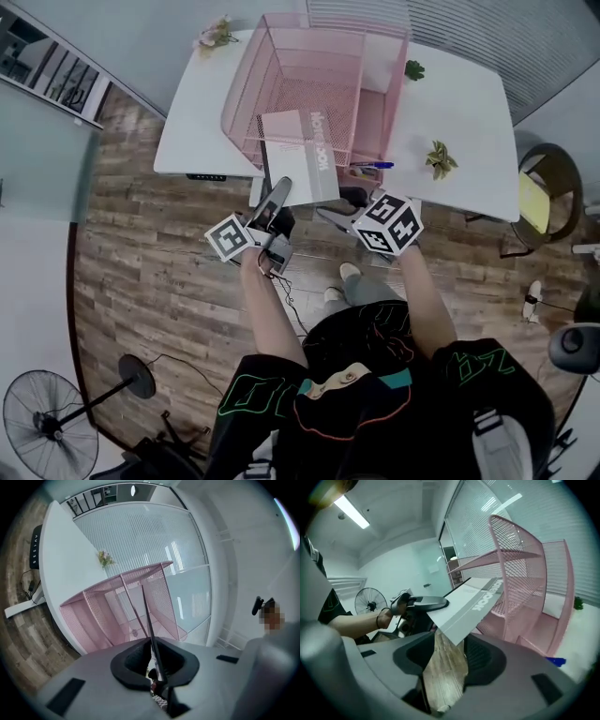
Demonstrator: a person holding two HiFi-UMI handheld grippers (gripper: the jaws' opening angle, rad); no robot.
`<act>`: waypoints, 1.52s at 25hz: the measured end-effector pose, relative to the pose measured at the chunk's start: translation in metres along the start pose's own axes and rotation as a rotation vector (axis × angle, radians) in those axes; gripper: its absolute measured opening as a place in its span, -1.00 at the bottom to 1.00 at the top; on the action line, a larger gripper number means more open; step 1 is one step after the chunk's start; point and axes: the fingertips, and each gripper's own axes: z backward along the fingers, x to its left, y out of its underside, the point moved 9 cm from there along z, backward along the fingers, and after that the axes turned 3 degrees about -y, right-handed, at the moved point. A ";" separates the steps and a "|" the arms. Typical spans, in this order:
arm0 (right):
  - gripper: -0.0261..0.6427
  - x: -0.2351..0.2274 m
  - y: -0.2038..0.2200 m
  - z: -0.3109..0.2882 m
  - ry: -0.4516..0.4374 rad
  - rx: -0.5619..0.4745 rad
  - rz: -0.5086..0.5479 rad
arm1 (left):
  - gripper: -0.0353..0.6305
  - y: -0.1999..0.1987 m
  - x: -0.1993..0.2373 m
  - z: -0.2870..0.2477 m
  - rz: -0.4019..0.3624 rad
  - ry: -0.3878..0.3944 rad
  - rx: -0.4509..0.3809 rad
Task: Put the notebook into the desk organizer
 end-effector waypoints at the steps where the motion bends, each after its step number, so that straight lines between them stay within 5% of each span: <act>1: -0.32 0.001 0.001 0.001 -0.009 0.030 0.004 | -0.83 -0.001 -0.001 -0.004 0.001 0.002 0.000; 6: -0.46 0.012 0.001 0.001 -0.092 0.106 0.055 | -0.74 -0.009 -0.004 -0.022 -0.004 0.008 0.003; 10: -0.79 0.014 -0.011 0.001 -0.029 0.012 0.119 | -0.71 -0.011 -0.006 -0.034 -0.019 0.003 0.025; 18: -0.79 0.007 -0.033 -0.016 0.120 -0.047 0.176 | -0.46 -0.020 -0.009 -0.040 -0.112 -0.035 0.033; 22: -0.79 0.005 -0.038 -0.026 0.140 -0.047 0.174 | -0.27 -0.014 -0.012 -0.037 -0.062 -0.022 0.035; 24: -0.79 0.006 -0.039 -0.031 0.126 -0.044 0.178 | -0.23 -0.017 -0.011 -0.031 -0.119 -0.053 0.050; 27: -0.79 0.009 -0.041 -0.038 0.106 -0.051 0.184 | -0.24 -0.023 -0.012 -0.022 -0.212 -0.070 0.058; 38: -0.80 0.017 -0.049 -0.051 0.090 -0.090 0.207 | -0.77 -0.022 -0.012 0.003 -0.255 -0.121 0.061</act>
